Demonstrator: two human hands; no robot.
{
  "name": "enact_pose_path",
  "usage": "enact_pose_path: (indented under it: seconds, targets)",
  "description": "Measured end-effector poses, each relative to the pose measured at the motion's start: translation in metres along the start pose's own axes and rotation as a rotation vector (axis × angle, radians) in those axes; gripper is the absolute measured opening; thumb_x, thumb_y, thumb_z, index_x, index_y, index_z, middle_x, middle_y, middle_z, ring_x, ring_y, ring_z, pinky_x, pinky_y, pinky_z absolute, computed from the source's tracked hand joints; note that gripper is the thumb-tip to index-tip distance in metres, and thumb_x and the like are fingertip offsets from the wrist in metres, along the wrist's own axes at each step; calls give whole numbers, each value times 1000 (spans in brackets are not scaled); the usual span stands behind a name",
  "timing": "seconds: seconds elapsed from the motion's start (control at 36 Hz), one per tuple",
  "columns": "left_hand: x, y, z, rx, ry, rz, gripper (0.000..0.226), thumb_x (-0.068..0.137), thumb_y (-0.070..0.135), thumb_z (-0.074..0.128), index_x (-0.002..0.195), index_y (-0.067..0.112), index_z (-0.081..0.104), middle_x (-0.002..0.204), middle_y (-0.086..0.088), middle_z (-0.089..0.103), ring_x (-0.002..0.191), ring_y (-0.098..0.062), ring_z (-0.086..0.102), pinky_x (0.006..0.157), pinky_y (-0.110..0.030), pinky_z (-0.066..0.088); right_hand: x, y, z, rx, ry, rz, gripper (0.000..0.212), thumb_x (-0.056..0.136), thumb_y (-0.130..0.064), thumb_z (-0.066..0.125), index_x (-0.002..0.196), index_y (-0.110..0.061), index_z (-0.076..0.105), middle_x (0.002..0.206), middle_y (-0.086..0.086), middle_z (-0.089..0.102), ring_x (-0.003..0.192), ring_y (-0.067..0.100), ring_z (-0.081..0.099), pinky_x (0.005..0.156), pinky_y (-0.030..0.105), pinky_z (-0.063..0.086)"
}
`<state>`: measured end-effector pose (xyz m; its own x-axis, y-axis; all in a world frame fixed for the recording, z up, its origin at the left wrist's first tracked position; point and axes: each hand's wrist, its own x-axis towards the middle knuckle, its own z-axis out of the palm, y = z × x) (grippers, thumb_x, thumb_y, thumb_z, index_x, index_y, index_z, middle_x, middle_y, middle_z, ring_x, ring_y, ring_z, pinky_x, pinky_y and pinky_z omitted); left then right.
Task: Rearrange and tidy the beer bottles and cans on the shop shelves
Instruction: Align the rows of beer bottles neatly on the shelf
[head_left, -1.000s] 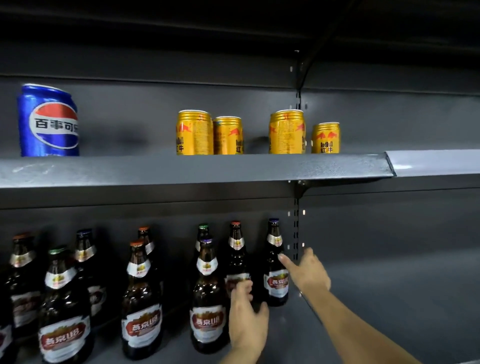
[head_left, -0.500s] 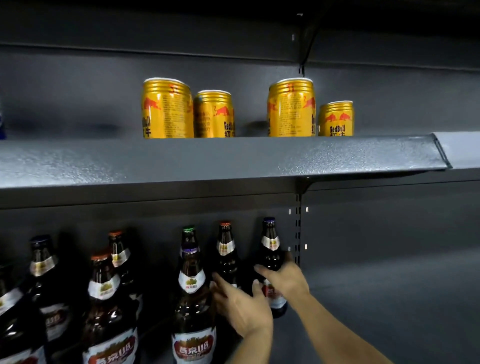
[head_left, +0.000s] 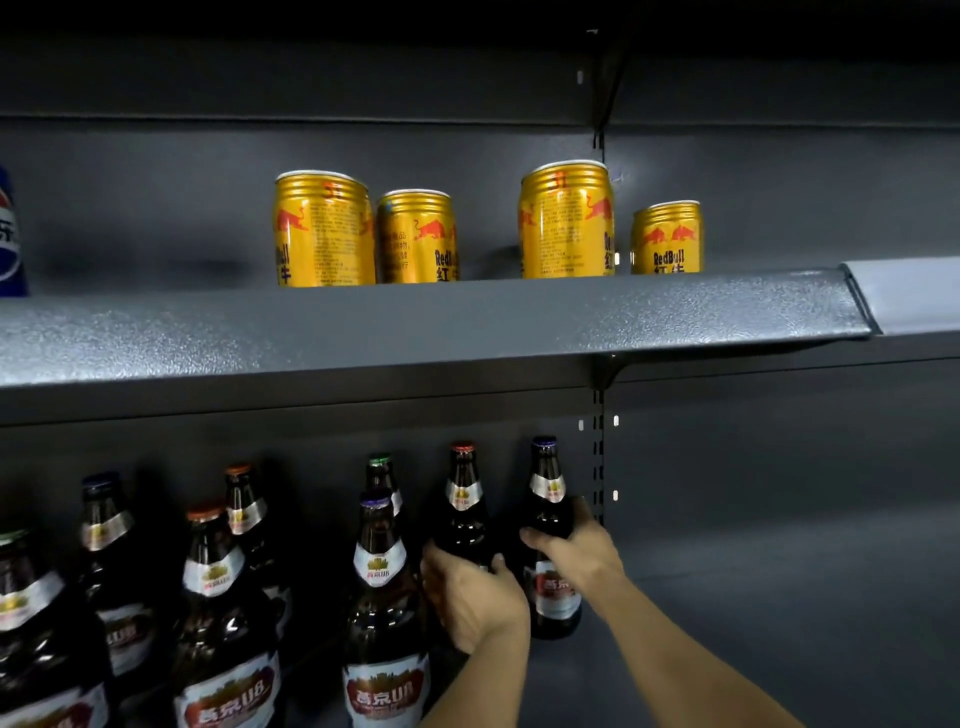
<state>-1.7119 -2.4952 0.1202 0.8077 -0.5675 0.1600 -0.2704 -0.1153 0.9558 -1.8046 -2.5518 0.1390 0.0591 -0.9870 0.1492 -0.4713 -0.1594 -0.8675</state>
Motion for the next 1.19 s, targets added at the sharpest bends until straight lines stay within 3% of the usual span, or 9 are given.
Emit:
enact_pose_path:
  seconds: [0.28,0.42,0.56,0.69,0.78,0.86,0.89,1.03,1.19]
  targets:
    - [2,6,2,217,-155,59,88,80,32,74,149,23,20,142,-14,28,130,-37,37,91,-50,45,-8,6,-17,104,-57,-11,43,76,-32,78,113,-27,56,103,-6,65,97,16,61,87,29,49]
    - [-2,10,6,224,-195,68,87,79,34,75,148,25,23,139,-13,32,127,-37,40,87,-48,46,-12,13,-28,142,-47,-13,43,76,-29,79,114,-24,60,102,-6,68,96,14,64,91,34,52]
    - [3,6,7,196,-209,84,87,78,31,76,148,23,24,139,-15,32,128,-38,37,90,-50,45,-20,18,-35,163,-31,-24,46,72,-30,79,113,-27,60,105,-7,68,98,13,64,93,37,52]
    - [-3,0,3,124,-219,80,85,81,12,68,150,19,18,140,-18,33,129,-39,38,99,-49,41,-34,18,-35,193,-24,-11,42,69,-32,80,105,-34,58,107,-7,67,100,14,64,94,39,51]
    - [-24,-8,-7,59,-205,46,74,82,8,62,146,17,26,137,-18,39,127,-37,39,102,-46,38,-45,16,-34,193,-58,-12,62,59,-44,80,116,-31,58,116,-5,64,106,15,62,97,40,50]
    - [-51,-25,-16,21,-359,34,77,80,10,62,147,20,26,139,-12,40,130,-31,37,109,-41,33,-46,26,-29,223,-86,-15,102,46,-60,79,136,-26,47,134,-4,56,122,16,54,104,40,45]
    - [-58,-30,-19,20,-424,45,83,80,15,66,149,22,21,143,-9,38,133,-28,34,110,-38,32,-54,20,-30,229,-100,-12,102,48,-58,81,138,-24,46,136,-4,55,123,16,54,105,39,44]
    - [-67,-40,-34,-3,-523,116,102,73,27,80,152,26,15,145,2,40,133,-19,40,105,-32,40,-87,3,-29,278,-172,-27,45,74,-21,80,113,-25,59,108,-8,69,103,10,64,99,36,49]
    - [-64,-44,-54,66,-470,143,81,79,15,75,146,25,31,129,1,58,117,-15,56,93,-24,43,-100,-3,-14,364,-242,-44,45,77,-17,77,115,-24,55,110,-3,67,101,11,64,94,33,50]
